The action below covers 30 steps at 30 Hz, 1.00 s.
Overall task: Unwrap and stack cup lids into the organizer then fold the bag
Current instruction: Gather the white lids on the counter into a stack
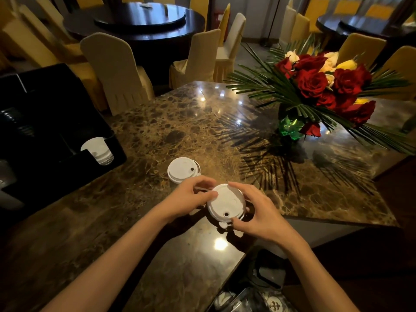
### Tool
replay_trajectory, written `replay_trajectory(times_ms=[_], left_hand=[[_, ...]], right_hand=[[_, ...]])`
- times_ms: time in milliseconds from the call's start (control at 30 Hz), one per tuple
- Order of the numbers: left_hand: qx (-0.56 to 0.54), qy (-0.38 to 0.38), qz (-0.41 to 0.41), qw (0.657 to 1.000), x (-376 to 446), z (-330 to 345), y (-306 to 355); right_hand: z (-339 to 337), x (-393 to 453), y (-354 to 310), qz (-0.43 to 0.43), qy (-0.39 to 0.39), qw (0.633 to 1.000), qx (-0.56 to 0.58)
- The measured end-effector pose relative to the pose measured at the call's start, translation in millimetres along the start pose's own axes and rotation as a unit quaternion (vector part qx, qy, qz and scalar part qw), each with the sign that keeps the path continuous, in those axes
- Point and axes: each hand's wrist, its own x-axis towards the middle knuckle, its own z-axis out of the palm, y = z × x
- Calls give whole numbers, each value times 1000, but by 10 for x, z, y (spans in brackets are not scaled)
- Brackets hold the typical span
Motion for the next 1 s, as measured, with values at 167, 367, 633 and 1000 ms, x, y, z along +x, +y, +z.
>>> replay_trajectory(times_ms=[167, 367, 633, 1000], left_hand=[[-54, 3, -40, 998, -99, -124, -70], [-112, 50, -53, 991, -200, -210, -122], [-140, 106, -46, 983, -262, -250, -165], [26, 338, -52, 940, -102, -470, -178]], right_hand=[[49, 132, -13, 1, 10, 1000, 26], [154, 260, -35, 69, 52, 987, 134], [330, 479, -187, 72, 108, 970, 207], [392, 1207, -258, 71, 54, 965, 247]])
